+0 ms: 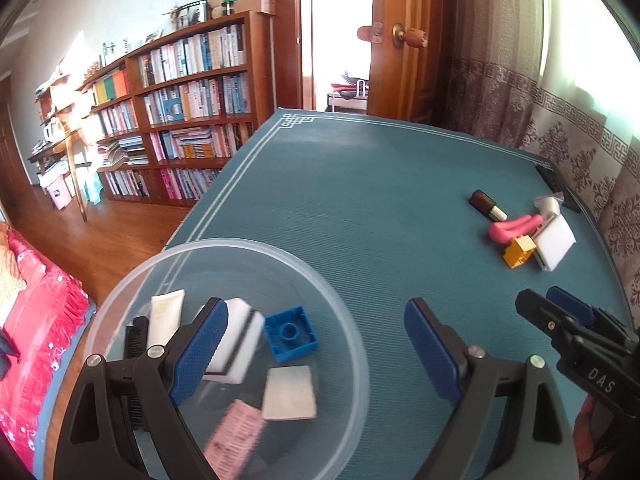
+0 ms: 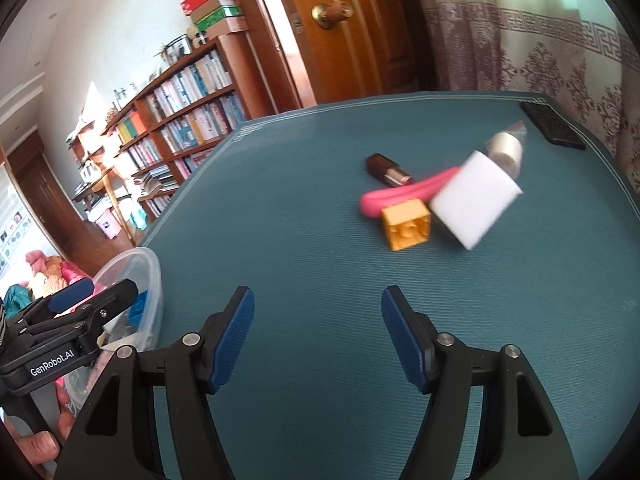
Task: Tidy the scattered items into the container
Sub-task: 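Move both tools back toward the remaining items on the table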
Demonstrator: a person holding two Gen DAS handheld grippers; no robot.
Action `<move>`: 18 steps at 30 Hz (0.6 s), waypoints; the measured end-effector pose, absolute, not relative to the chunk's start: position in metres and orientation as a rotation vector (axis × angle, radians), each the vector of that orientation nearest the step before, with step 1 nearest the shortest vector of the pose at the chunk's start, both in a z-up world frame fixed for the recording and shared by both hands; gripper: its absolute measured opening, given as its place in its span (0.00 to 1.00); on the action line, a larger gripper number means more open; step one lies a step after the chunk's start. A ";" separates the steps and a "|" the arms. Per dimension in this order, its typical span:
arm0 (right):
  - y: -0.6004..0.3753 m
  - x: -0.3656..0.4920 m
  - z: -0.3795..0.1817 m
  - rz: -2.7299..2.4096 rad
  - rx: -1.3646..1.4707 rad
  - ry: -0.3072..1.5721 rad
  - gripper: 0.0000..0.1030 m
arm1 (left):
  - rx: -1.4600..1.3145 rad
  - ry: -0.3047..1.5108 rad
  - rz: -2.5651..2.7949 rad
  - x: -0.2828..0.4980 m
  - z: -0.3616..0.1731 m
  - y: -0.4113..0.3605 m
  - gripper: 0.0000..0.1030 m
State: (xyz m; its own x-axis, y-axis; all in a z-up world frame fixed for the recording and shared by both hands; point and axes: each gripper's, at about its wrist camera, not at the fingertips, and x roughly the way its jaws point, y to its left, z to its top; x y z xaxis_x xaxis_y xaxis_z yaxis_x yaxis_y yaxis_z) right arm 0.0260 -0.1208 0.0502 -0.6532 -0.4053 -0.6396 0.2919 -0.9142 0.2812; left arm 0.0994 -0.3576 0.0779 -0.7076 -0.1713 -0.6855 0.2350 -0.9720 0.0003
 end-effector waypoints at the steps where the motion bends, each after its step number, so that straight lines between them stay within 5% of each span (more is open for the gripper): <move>1: -0.115 0.024 0.048 -2.553 1.047 -0.227 0.68 | 1.085 0.122 -2.718 0.097 0.077 -0.354 0.90; 18: -0.036 -0.029 0.040 -2.656 1.191 -0.457 0.68 | 1.194 -0.001 -2.811 0.060 0.063 -0.290 0.90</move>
